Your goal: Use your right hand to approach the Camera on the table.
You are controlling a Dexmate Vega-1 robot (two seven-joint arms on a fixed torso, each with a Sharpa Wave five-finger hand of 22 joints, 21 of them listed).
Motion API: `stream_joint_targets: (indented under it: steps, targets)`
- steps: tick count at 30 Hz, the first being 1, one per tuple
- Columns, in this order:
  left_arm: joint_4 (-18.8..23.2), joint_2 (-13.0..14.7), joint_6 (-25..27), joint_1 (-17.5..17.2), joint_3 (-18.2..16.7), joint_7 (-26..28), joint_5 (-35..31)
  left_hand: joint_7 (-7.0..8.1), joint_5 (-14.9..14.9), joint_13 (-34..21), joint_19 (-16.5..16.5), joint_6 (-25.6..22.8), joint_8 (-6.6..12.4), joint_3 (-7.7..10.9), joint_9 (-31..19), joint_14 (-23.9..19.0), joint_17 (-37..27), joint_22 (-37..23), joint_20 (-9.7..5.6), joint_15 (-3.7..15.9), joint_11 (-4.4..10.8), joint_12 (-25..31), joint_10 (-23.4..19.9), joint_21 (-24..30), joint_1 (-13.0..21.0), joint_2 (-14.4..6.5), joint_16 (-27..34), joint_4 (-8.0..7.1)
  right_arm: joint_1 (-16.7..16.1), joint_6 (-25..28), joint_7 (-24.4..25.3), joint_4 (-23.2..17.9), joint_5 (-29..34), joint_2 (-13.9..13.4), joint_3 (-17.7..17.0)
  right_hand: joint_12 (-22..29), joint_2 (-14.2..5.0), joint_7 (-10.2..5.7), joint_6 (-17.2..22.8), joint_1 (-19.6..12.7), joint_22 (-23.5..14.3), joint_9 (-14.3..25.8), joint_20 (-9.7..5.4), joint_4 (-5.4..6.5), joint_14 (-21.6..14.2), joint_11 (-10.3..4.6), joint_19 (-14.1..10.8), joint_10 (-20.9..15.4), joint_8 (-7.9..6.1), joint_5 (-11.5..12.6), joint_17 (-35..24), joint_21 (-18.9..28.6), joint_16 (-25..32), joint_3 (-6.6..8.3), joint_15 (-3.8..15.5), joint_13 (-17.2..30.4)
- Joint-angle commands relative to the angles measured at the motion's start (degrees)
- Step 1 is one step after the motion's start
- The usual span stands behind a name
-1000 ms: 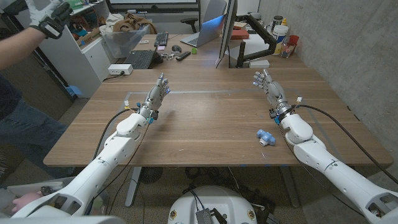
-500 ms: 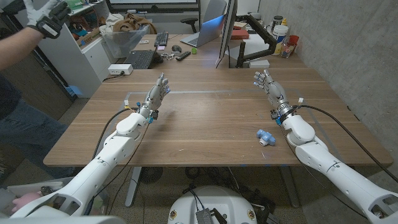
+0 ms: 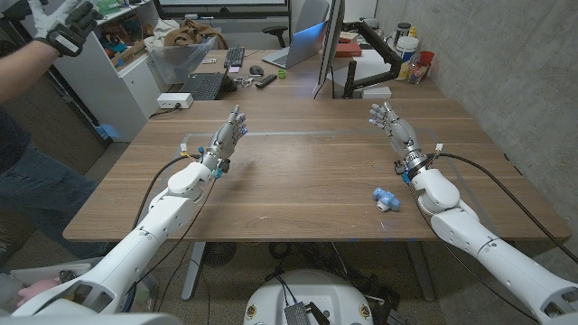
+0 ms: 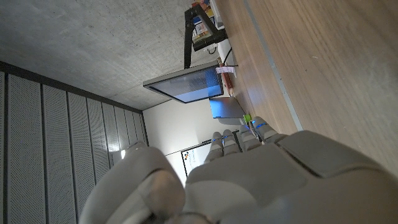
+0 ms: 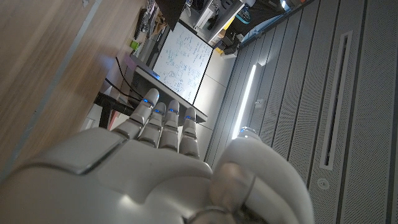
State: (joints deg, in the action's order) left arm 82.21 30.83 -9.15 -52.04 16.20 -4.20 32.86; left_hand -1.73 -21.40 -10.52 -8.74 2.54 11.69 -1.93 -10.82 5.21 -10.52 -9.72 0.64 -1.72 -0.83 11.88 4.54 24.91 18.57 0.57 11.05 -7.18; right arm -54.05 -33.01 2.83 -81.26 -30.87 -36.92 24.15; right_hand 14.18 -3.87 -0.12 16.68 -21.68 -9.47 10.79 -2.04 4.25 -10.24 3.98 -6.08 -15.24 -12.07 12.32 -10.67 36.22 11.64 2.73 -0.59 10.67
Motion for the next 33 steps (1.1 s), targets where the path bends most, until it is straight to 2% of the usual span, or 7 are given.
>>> stream_joint_targets:
  steps: [1,17,33]
  targets:
    - [0.43,0.45,0.64,-0.04,0.02,-0.15,-0.06,0.16,-0.42,-0.34,-0.09,-0.18,0.19,-0.40,-0.07,0.24,-0.23,-0.32,0.52,-0.58,-0.23,0.18,0.19,-0.19,0.05,-0.42,0.06,-0.12,-1.78,-0.86,2.23,-1.83,2.66,-0.93,-0.69,-0.26,-0.36,-0.43,0.35,-0.80,-0.33,0.10,-1.57,-0.30,-0.13,-0.15,-0.37,-0.29,0.11,0.07,-0.04,-0.23,0.00,0.25,0.24,0.07]
    - [-0.76,-0.11,0.08,0.65,0.31,-0.64,-0.13,0.26,-0.46,-0.37,0.18,-0.89,0.35,-0.59,-0.08,-0.12,-0.27,-0.36,0.66,-0.64,-0.44,0.24,-0.11,-0.59,0.15,-0.73,0.23,-0.08,-2.35,-3.19,3.14,-1.41,5.21,-0.48,-0.98,-0.42,-0.41,-0.65,0.30,-1.51,-0.33,0.11,-1.64,-0.87,-0.62,-0.30,-1.10,-0.34,0.29,-0.18,-0.01,-0.67,0.05,0.48,0.38,0.07]
    - [-0.77,0.16,0.16,0.82,0.04,-0.72,-0.08,-0.29,-0.52,-0.38,0.46,-1.41,0.42,-0.67,-0.09,-0.27,-0.28,-0.38,0.80,-0.90,-0.72,0.26,-0.34,-0.91,0.38,-1.08,0.27,0.01,-2.00,-4.71,3.58,-1.27,7.55,0.12,-0.82,-0.54,-0.40,-0.66,0.52,-1.66,-0.34,0.13,-1.59,-1.12,-0.69,-0.32,-1.33,-0.45,0.34,-0.42,-0.07,-1.27,-0.01,0.48,0.31,0.07]
